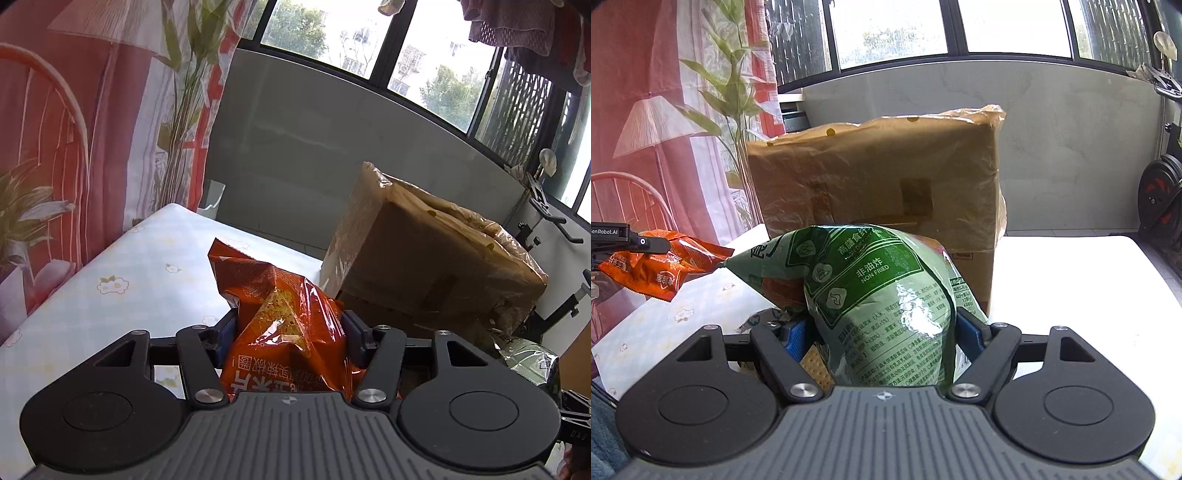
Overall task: Organize snacks
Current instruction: 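Lift both bags over the lined box and open both grippers to drop them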
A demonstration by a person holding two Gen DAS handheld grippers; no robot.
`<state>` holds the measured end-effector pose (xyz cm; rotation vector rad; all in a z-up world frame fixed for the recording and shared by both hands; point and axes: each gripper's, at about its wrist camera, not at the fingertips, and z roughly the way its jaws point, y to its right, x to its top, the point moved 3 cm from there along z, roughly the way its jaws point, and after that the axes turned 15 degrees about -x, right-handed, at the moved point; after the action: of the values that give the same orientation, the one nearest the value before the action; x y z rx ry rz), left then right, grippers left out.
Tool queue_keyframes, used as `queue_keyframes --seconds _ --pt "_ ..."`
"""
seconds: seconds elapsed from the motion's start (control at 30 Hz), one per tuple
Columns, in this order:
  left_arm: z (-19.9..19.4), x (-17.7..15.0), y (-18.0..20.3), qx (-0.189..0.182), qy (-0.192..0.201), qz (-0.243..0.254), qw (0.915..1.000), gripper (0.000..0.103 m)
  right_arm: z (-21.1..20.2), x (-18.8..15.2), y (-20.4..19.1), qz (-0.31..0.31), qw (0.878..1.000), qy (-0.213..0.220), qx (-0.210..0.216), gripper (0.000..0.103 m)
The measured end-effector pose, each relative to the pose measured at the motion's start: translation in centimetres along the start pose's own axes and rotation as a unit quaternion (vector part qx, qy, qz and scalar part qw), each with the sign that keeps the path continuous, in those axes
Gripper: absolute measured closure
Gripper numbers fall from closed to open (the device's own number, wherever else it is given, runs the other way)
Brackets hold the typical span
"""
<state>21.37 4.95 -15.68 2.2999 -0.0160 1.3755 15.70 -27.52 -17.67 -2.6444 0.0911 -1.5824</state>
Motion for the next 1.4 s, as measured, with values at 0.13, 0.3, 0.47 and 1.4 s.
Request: queue_keyframes --seconds 0.13,0.3,0.47,1.4 --pt "-0.8 1.3 1.8 -0.009 0.024 0.027 0.9993 0.042 -1.2 1.0 -0.1 0.01 1.0 0.014 0.005 0.025" --pt "-1.7 2.8 3.9 -0.018 0.052 0.06 0.9967 0.042 -3.6 3.1 0.1 0.022 0.999 0.033 0.015 0.025" --pt "-2.7 4.4 5.2 -0.027 0.078 0.07 0.9942 0.042 -5.4 6.0 1.0 0.032 0.997 0.062 0.023 0.025" --pt "15.0 13.2 11.7 -0.103 0.04 0.142 0.9836 0.042 9.2 20.2 -0.3 0.056 0.991 0.112 0.034 0.025"
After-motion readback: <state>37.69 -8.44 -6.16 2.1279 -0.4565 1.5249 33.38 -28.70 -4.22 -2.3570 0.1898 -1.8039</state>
